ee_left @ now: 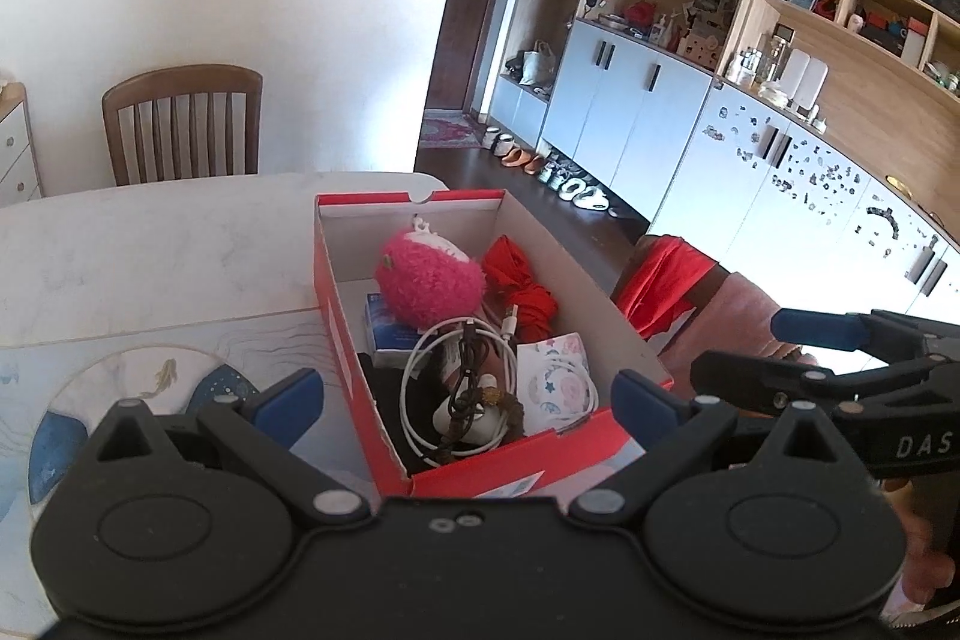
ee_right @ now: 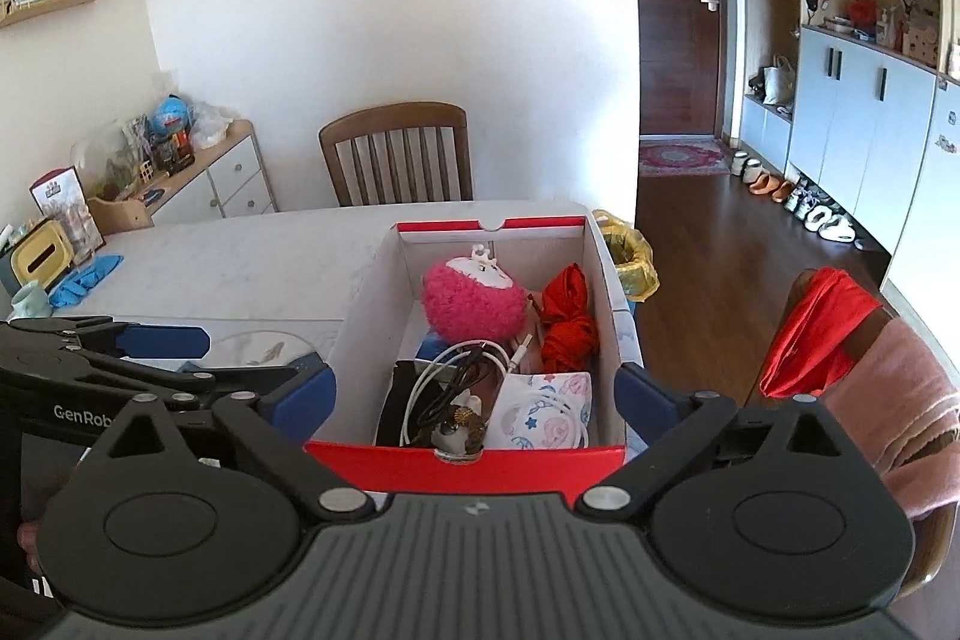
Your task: Organize objects
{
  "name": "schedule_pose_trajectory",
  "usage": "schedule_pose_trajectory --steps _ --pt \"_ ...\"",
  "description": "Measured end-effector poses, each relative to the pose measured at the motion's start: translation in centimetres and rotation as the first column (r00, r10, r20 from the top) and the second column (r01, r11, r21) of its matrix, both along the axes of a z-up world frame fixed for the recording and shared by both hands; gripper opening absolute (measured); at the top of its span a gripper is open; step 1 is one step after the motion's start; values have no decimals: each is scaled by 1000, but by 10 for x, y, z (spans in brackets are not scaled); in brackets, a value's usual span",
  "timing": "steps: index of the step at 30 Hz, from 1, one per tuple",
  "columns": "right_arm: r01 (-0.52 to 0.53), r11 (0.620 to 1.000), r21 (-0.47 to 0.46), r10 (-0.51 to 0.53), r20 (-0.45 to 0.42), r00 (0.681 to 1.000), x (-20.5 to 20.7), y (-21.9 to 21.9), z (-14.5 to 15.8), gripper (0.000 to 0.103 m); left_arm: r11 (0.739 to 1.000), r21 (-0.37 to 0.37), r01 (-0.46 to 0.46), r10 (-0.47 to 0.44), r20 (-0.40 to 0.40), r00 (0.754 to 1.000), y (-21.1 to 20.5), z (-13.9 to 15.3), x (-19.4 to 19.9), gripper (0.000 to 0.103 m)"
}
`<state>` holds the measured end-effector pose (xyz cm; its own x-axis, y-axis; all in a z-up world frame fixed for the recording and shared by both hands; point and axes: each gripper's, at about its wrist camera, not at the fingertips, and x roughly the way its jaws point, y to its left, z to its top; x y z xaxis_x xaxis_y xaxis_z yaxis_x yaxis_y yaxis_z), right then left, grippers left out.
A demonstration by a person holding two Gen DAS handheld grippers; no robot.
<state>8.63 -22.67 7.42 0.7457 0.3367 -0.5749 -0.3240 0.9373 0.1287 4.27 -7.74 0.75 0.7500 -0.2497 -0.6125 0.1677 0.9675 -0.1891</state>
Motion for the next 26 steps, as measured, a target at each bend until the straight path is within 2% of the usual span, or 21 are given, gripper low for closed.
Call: schedule_pose_trajectory --steps 9,26 --pt "53 999 11 -52 -14 999 -9 -1 -3 100 1000 4 10 -10 7 1000 2 0 -3 101" --pt "76 997 14 -76 -36 996 -8 1 -6 100 1000 15 20 -21 25 999 8 1 -5 101"
